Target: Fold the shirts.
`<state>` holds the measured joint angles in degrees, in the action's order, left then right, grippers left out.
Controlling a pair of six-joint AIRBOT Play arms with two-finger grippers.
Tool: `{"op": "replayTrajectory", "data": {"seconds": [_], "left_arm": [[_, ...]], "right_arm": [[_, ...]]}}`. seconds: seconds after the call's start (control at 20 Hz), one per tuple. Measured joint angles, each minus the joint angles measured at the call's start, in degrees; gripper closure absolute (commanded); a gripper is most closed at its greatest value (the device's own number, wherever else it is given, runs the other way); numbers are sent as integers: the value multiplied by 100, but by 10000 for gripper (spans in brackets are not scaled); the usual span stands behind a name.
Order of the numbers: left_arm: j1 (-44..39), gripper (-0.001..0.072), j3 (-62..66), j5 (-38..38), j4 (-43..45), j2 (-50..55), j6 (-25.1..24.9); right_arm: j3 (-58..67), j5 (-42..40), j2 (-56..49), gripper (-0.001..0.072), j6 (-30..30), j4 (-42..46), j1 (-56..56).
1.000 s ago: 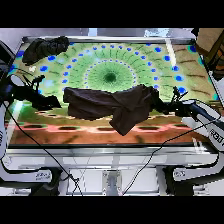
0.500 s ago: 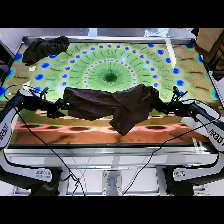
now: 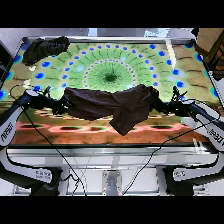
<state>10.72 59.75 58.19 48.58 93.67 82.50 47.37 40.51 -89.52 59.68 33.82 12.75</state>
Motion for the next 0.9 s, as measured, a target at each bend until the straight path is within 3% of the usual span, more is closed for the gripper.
{"op": "replayTrajectory", "data": {"seconds": [0.05, 0.15, 0.25, 0.65, 0.9], "left_arm": [[-76, 526, -2, -103, 42, 13, -2], [-179, 578, -9, -208, 85, 33, -50], [-232, 690, -11, -181, 92, 35, -175], [-282, 694, -9, 708, 188, 22, -949], [-142, 694, 369, 1353, 101, -461, -1340]], "right_arm": [[-2, 0, 0, 687, 0, 0, 0], [0, 2, 0, 688, 0, 2, 0], [-2, 2, 0, 688, 0, 0, 0], [11, 13, 20, 689, -20, 15, 0], [444, 138, 273, 690, -337, 103, 20]]}}
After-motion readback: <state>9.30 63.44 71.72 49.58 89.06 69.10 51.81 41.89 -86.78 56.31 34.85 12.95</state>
